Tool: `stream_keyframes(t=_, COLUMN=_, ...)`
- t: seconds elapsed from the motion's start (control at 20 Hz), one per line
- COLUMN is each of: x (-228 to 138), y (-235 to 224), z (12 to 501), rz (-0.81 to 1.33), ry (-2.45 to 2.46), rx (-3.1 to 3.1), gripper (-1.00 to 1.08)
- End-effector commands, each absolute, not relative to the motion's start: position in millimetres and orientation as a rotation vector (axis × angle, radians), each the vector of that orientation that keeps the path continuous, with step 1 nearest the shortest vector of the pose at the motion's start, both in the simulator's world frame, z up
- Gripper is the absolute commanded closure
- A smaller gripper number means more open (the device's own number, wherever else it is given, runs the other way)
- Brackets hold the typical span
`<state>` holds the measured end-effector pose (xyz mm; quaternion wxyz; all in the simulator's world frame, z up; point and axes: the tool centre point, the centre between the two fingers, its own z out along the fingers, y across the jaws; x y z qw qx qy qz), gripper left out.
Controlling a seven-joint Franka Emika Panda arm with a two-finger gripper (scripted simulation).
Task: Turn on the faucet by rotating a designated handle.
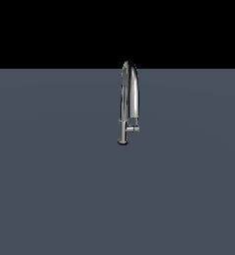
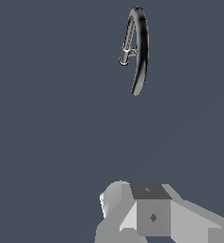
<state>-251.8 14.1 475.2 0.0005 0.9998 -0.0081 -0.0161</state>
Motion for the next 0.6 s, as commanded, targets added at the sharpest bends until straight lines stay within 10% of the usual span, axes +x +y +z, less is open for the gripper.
stream_keyframes(t=0.0, x=-251.8, y=14.1, z=475.2, rz=-0.05, ry=-0.025, rx=3.14, gripper=1.08)
stream_keyframes(t=0.55, x=-234.9, y=14.2, z=473.3, rz=-0.11, ry=-0.082, rx=3.172, gripper=1.08)
